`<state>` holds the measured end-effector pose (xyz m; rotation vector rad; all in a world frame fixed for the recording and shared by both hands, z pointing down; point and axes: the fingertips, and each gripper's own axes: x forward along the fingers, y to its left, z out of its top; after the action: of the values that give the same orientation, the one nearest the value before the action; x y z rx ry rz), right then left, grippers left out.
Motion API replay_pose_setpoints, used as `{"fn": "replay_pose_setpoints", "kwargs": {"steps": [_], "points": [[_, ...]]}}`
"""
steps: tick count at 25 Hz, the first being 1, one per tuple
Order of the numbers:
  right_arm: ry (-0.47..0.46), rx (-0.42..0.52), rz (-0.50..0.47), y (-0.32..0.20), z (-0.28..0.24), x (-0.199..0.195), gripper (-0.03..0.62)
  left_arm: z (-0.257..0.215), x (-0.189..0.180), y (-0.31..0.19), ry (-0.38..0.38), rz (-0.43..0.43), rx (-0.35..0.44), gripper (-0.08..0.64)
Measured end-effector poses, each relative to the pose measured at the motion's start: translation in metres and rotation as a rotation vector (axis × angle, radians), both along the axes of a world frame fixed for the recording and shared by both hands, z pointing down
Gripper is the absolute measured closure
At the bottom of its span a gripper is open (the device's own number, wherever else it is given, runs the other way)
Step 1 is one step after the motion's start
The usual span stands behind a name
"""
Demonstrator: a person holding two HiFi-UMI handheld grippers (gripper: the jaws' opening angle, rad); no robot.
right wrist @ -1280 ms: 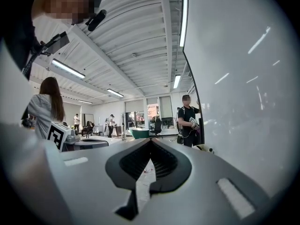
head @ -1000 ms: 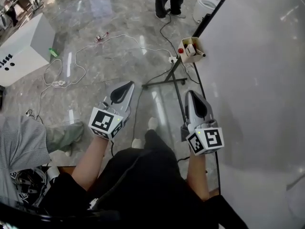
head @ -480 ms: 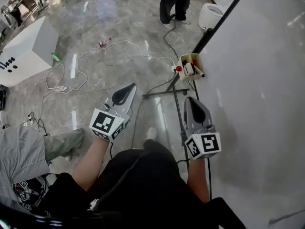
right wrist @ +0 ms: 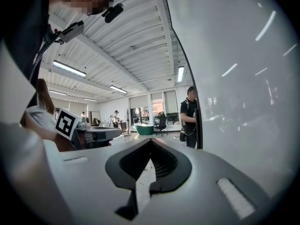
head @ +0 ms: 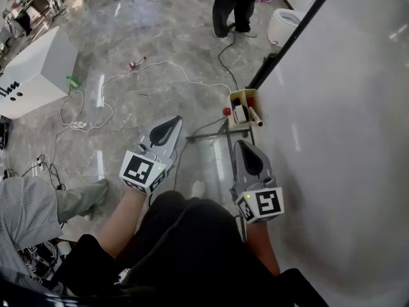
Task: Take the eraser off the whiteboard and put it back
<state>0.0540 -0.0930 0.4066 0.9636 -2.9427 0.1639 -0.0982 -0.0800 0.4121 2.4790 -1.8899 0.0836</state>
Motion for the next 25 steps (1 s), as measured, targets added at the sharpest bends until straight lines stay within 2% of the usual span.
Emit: {"fn": "replay_pose_setpoints", "kwargs": {"steps": [7, 15, 19, 25], "points": [[0.037, -0.006, 0.04, -0.028, 0.015, 0.006, 0.588, 0.001, 0.029, -0.043, -0.006, 0.065, -0.011, 0.557], [0.066, -0.008, 0.139, -0.056, 0.022, 0.014, 0.588, -0.004, 0.031, -0.085, 0.0, 0.15, -0.006, 0.557], [0.07, -0.012, 0.218, -0.07, 0.022, 0.012, 0.588, -0.003, 0.03, -0.105, -0.012, 0.24, -0.027, 0.557], [0.061, -0.01, 0.324, -0.086, 0.019, 0.006, 0.588, 0.0, 0.023, -0.129, -0.02, 0.371, 0.008, 0.557]]}}
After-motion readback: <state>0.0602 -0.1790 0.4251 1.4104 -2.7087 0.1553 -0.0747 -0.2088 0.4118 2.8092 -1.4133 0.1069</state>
